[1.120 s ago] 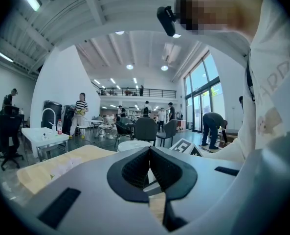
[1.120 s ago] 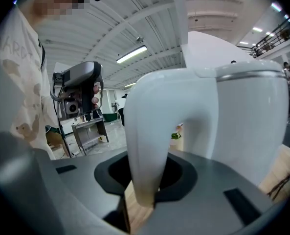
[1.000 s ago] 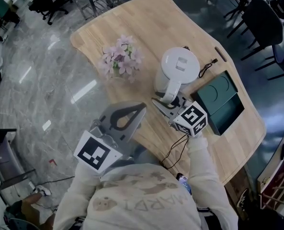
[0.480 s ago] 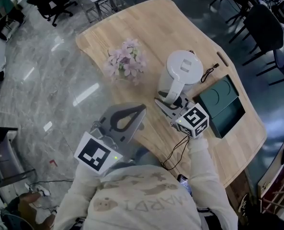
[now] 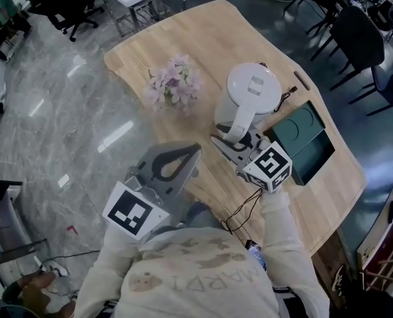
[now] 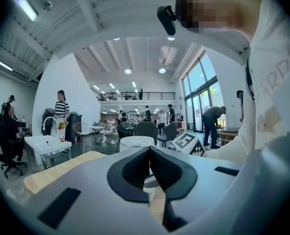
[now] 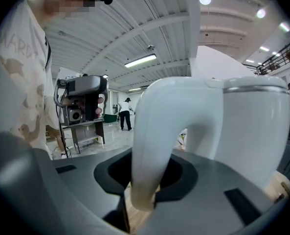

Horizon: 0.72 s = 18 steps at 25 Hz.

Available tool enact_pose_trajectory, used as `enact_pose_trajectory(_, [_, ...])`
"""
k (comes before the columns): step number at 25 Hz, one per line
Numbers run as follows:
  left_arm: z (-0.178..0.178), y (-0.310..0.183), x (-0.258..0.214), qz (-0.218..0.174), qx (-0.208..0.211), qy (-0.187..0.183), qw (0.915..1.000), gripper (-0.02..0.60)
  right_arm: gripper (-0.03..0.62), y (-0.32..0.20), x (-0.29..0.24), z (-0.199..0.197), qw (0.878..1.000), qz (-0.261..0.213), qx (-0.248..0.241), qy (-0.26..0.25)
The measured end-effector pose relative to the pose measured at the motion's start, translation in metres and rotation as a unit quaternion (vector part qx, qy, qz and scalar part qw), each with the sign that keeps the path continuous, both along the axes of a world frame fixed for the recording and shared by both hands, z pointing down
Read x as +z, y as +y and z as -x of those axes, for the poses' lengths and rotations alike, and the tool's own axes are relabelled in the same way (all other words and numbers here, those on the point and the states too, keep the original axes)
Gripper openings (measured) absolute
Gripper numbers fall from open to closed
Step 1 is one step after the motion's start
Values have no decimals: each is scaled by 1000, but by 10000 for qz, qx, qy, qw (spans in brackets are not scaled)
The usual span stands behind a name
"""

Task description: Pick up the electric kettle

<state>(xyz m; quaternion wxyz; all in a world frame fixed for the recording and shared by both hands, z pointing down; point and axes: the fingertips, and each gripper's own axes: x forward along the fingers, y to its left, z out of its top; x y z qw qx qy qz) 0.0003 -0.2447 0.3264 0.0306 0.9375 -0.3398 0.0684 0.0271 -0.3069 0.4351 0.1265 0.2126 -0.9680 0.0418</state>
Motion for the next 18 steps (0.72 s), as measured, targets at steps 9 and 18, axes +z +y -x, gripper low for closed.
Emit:
enact_pose_trajectory(9, [-1, 35, -17, -215, 208, 137, 9995, 11, 104, 54, -53, 4, 9996, -253, 16, -159])
enact_pose_trajectory(18, [-2, 84, -24, -390, 580, 214, 9973, 11, 104, 123, -94, 2, 9978, -469, 322, -326])
